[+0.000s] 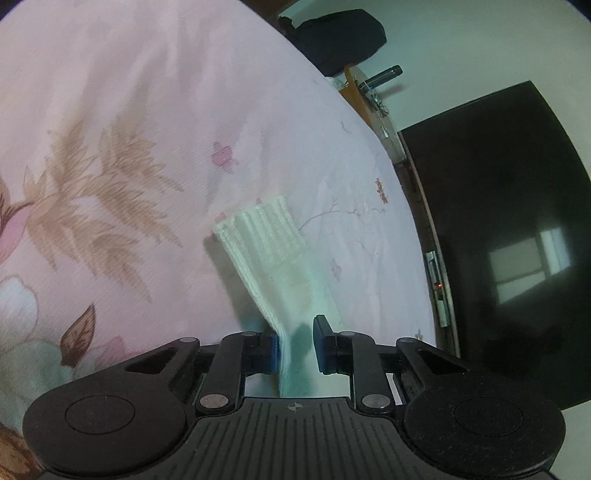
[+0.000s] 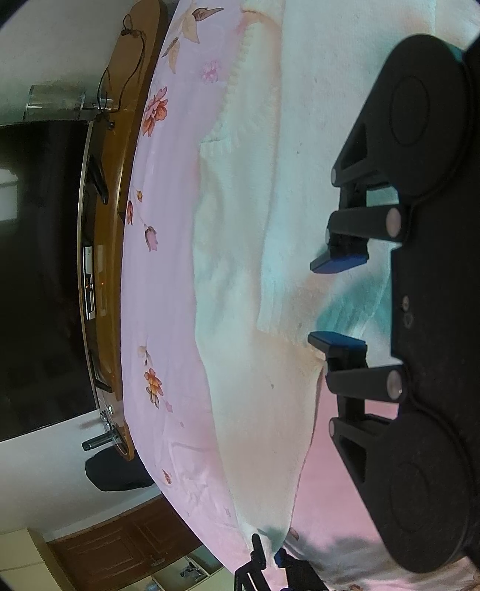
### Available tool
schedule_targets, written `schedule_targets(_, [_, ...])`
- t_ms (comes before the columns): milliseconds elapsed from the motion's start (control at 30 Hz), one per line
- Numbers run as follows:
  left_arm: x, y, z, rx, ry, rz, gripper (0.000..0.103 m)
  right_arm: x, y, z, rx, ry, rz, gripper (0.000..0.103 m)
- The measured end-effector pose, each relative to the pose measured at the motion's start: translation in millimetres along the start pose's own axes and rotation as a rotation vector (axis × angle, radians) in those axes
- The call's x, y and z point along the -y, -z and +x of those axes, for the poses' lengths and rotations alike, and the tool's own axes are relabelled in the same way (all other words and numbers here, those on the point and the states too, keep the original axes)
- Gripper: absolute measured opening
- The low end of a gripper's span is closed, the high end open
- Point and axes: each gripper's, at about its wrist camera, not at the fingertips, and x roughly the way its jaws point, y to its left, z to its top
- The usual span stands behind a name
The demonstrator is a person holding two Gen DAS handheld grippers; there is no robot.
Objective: Fold small clothes
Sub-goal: 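Fold the held sleeve across the sweater body and open the left gripper, then grasp the sweater side edge with the right gripper and fold it inward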
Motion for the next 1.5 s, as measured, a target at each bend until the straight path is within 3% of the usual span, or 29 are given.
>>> schedule_targets(33, [3.8, 0.8, -1.7, 0.002, -0.012, 0.015, 0.004, -0.2, -0.5, -0.3, 0.002, 0.003, -0.003, 0.035])
schedule_targets(200, [33.5, -3.3, -8.3, 0.035, 0.002, 0.130, 0.003, 1.2, -3.0, -1.9, 0.021, 0.049, -0.025, 0.035])
schedule_targets(367, [87.6, 11.0, -26.6, 0.048, 0.100, 0.324, 0.003, 1.2, 3.6, 10.7, -0.016, 0.065, -0.057, 0.035])
schedule_targets(500, [142.5, 49.6, -43.7, 0.010, 0.221, 0.516, 0.003, 6.5, -0.5, 9.0, -0.024, 0.043, -0.023, 0.035])
schedule_targets(667, [195.8, 127.4, -50.0, -0.142, 0.350, 0.690, 0.003, 36.9, -0.7, -21.4, 0.020, -0.008, 0.106, 0.033])
schedule_targets(867, [227.7, 261.4, -44.5, -0.382, 0.434, 0.884, 0.003, 90.3, 8.7, -67.4, 0.074, 0.067, 0.184, 0.035])
schedule_targets(933, [231.5, 298.2, -40.0, -0.450, 0.428, 0.938, 0.003, 108.8, 15.9, -79.2, 0.081, 0.092, 0.210, 0.036])
schedule_targets(1033, [229.9, 338.2, -27.7, -0.593, 0.348, 1.017, 0.003, 130.6, 28.7, -91.0, 0.077, 0.105, 0.251, 0.036])
schedule_targets(1100, [226.8, 344.9, -25.7, -0.658, 0.308, 1.014, 0.003, 140.3, 35.8, -95.2, 0.071, 0.099, 0.273, 0.037])
schedule_targets(1167, [222.7, 344.0, -37.7, -0.672, 0.300, 0.986, 0.004, 146.4, 40.8, -97.7, 0.070, 0.092, 0.288, 0.038])
schedule_targets(1233, [225.2, 336.4, -43.0, -0.667, 0.326, 0.957, 0.030, 147.8, 42.7, -98.0, 0.066, 0.080, 0.299, 0.040])
schedule_targets(1267, [227.6, 333.7, -47.6, -0.645, 0.340, 0.960, 0.071, 147.9, 43.3, -97.0, 0.063, 0.077, 0.302, 0.041])
schedule_targets(1300, [231.0, 330.9, -54.1, -0.597, 0.355, 0.967, 0.100, 147.2, 43.6, -96.7, 0.063, 0.072, 0.303, 0.042])
schedule_targets(1367, [232.3, 314.6, -74.3, -0.478, 0.388, 0.983, 0.103, 142.1, 42.6, -95.3, 0.064, 0.058, 0.294, 0.043])
schedule_targets(1400, [234.1, 308.1, -73.7, -0.464, 0.381, 0.995, 0.103, 138.7, 41.5, -94.2, 0.062, 0.048, 0.288, 0.043])
schedule_targets(1500, [222.0, 280.2, -71.4, -0.421, 0.288, 0.981, 0.103, 130.3, 39.6, -88.7, 0.051, 0.016, 0.286, 0.046])
